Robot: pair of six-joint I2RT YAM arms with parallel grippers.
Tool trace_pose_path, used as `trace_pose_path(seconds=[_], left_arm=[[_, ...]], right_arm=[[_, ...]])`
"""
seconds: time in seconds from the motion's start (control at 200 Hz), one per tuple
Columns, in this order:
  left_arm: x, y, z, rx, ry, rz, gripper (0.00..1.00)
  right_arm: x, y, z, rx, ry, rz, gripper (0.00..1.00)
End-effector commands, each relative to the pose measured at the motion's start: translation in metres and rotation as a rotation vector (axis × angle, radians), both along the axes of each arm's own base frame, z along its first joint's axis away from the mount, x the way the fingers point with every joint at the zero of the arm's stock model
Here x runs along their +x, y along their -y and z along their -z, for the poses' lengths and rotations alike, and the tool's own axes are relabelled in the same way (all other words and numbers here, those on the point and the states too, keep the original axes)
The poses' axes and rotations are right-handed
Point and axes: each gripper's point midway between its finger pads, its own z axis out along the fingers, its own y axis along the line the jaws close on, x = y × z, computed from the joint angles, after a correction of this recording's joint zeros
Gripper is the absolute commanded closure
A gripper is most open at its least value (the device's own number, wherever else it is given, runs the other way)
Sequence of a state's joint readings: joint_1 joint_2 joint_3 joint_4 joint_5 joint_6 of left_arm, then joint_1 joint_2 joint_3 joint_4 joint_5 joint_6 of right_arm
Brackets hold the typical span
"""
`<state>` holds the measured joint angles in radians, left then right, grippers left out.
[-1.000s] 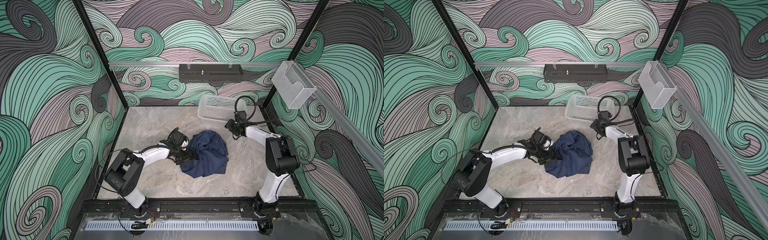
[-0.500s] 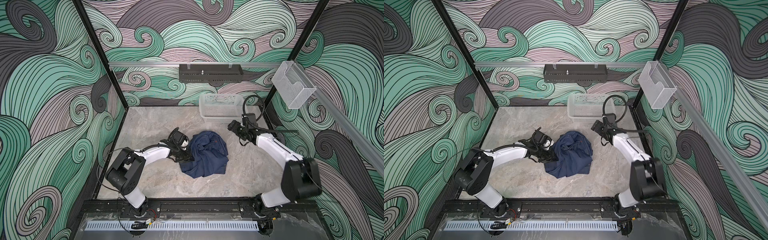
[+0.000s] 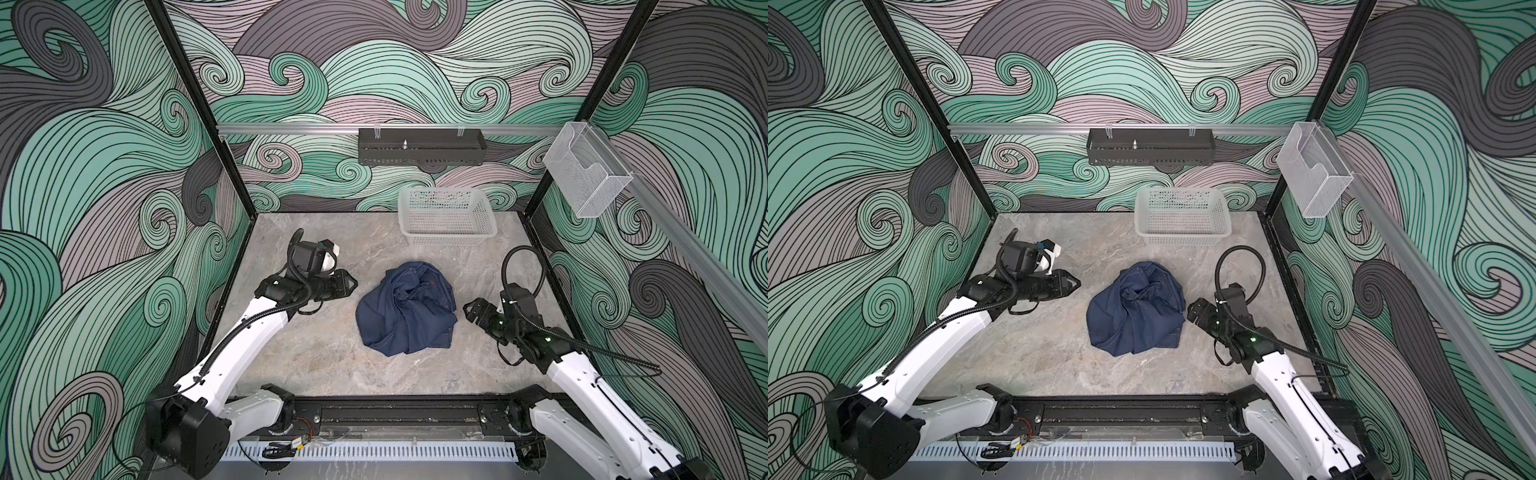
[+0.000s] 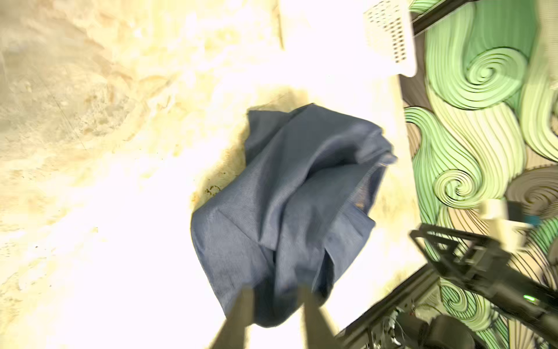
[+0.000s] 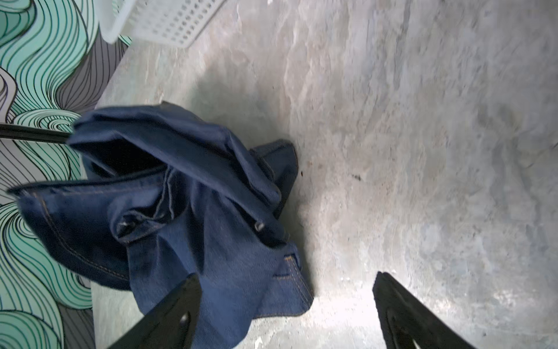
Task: Fold and stack the trousers
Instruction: Flatten out the trousers at the center of the table.
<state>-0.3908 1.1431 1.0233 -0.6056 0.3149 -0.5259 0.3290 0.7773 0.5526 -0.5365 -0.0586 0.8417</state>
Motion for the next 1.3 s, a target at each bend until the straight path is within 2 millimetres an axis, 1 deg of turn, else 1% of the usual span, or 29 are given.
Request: trace_pose_path(seconds=[0.0, 0.07, 0.145, 0.205, 0.27, 0.35, 0.515, 0.53, 0.545, 0.56, 0.625, 0.7, 0.861, 0.916, 0.956, 0.966, 1.031, 1.071, 1.136, 1.206, 1.296], left_arm=[[-0.026, 0.015, 0.006, -0.005, -0.066, 0.092, 0.37], [-0.044, 0.034, 0.011, -0.009, -0.112, 0.152, 0.29], [-0.061, 0.053, 0.024, -0.004, -0.167, 0.197, 0.22], [-0.07, 0.066, 0.035, 0.012, -0.184, 0.218, 0.16], [-0.076, 0.08, 0.045, 0.024, -0.191, 0.24, 0.11], [-0.077, 0.096, 0.056, 0.037, -0.196, 0.255, 0.1], [-0.072, 0.127, 0.077, 0.065, -0.217, 0.278, 0.1], [-0.071, 0.13, 0.076, 0.061, -0.212, 0.28, 0.1], [-0.07, 0.133, 0.084, 0.074, -0.228, 0.282, 0.1], [-0.069, 0.136, 0.087, 0.08, -0.233, 0.285, 0.1], [-0.064, 0.141, 0.099, 0.107, -0.249, 0.28, 0.12], [-0.056, 0.141, 0.11, 0.157, -0.253, 0.264, 0.15], [-0.044, 0.143, 0.127, 0.221, -0.259, 0.257, 0.27], [-0.038, 0.14, 0.133, 0.26, -0.261, 0.245, 0.34], [-0.034, 0.139, 0.135, 0.273, -0.263, 0.24, 0.43], [-0.033, 0.138, 0.135, 0.274, -0.26, 0.24, 0.46], [-0.025, 0.136, 0.131, 0.265, -0.248, 0.235, 0.7], [-0.02, 0.133, 0.125, 0.258, -0.231, 0.227, 0.83], [-0.013, 0.124, 0.106, 0.246, -0.188, 0.212, 0.99], [-0.005, 0.11, 0.078, 0.23, -0.132, 0.188, 1.0], [0.001, 0.088, 0.042, 0.203, -0.073, 0.152, 1.0]], right_arm=[[-0.019, 0.0, 0.016, 0.043, -0.072, 0.022, 0.11], [-0.025, 0.002, 0.02, 0.05, -0.073, 0.033, 0.1], [-0.03, 0.003, 0.025, 0.052, -0.083, 0.037, 0.1], [-0.033, 0.001, 0.03, 0.064, -0.098, 0.03, 0.1], [-0.034, -0.001, 0.034, 0.079, -0.108, 0.028, 0.1], [-0.036, -0.003, 0.038, 0.092, -0.117, 0.028, 0.1], [-0.037, -0.006, 0.045, 0.096, -0.131, 0.02, 0.1], [-0.037, -0.006, 0.045, 0.099, -0.132, 0.019, 0.1], [-0.038, -0.007, 0.046, 0.1, -0.136, 0.017, 0.1], [-0.038, -0.007, 0.047, 0.101, -0.139, 0.017, 0.11], [-0.038, -0.011, 0.051, 0.117, -0.145, 0.011, 0.11], [-0.038, -0.017, 0.055, 0.135, -0.152, -0.001, 0.12], [-0.037, -0.03, 0.064, 0.135, -0.165, -0.036, 0.12], [-0.036, -0.034, 0.069, 0.131, -0.178, -0.047, 0.13], [-0.038, -0.035, 0.075, 0.123, -0.197, -0.053, 0.13], [-0.034, -0.038, 0.072, 0.132, -0.177, -0.058, 0.13], [-0.03, -0.042, 0.075, 0.129, -0.175, -0.066, 0.14], [-0.028, -0.044, 0.077, 0.13, -0.173, -0.069, 0.15], [-0.024, -0.047, 0.078, 0.123, -0.17, -0.081, 0.17], [-0.02, -0.049, 0.079, 0.11, -0.165, -0.086, 0.19], [-0.014, -0.052, 0.083, 0.105, -0.162, -0.091, 0.27]])
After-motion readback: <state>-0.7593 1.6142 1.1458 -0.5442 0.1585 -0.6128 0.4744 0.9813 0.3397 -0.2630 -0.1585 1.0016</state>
